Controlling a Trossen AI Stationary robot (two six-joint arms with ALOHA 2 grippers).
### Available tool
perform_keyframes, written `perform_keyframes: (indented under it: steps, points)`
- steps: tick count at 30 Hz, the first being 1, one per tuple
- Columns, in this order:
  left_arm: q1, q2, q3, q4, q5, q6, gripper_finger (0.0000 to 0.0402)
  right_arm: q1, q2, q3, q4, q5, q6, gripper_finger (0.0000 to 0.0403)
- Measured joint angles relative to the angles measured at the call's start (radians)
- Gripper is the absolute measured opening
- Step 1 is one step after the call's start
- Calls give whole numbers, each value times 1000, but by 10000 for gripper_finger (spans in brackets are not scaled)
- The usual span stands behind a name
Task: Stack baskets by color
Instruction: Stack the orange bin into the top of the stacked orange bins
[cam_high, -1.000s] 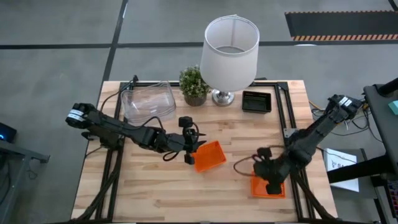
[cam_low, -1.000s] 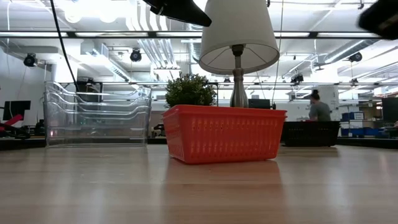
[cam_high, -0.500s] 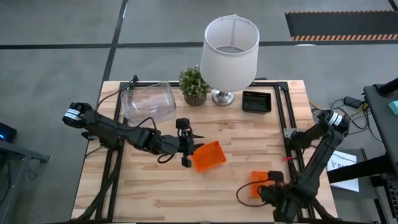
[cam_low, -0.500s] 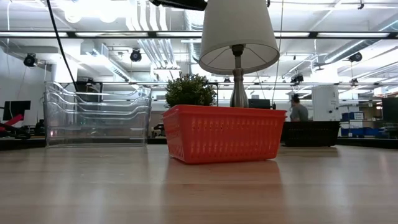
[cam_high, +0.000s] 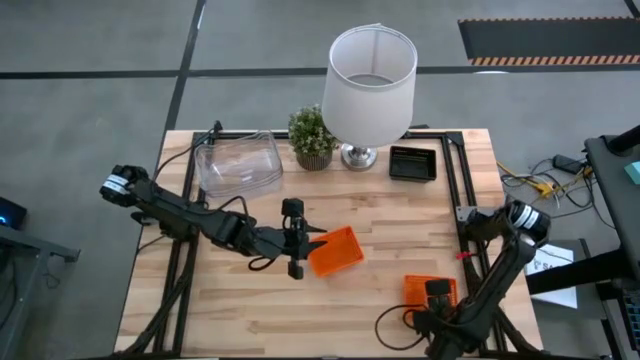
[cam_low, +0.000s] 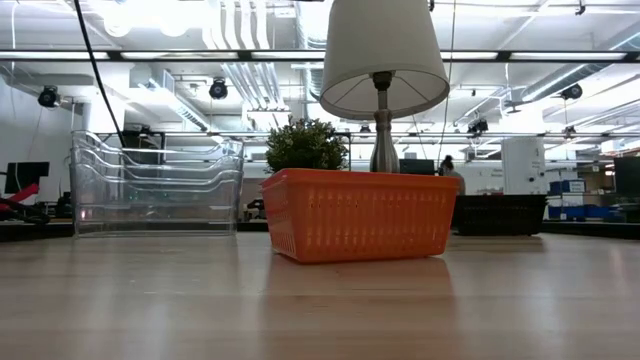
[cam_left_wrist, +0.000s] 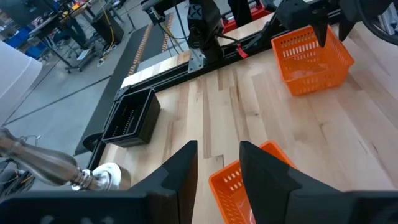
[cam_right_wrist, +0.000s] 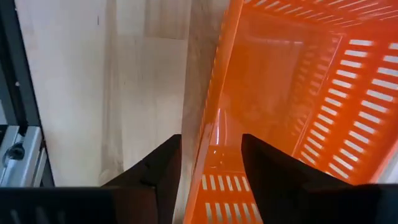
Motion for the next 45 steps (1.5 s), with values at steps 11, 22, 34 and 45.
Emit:
perform_keyframes:
  steps: [11, 22, 34, 45]
  points:
    - [-3, 0, -6, 0, 0, 0, 102, -7, 16, -6, -7, 53, -158, 27]
    - [-86, -76, -48, 1, -83, 0, 102, -75, -7, 63, -240, 83, -319, 10]
    - [-188, -142, -116, 33, -232, -1, 102, -284, -38, 246, -392, 276, -597, 9]
    - [-244, -148, -116, -24, -322, -30, 102, -498, -52, 344, -234, 283, -864, 9]
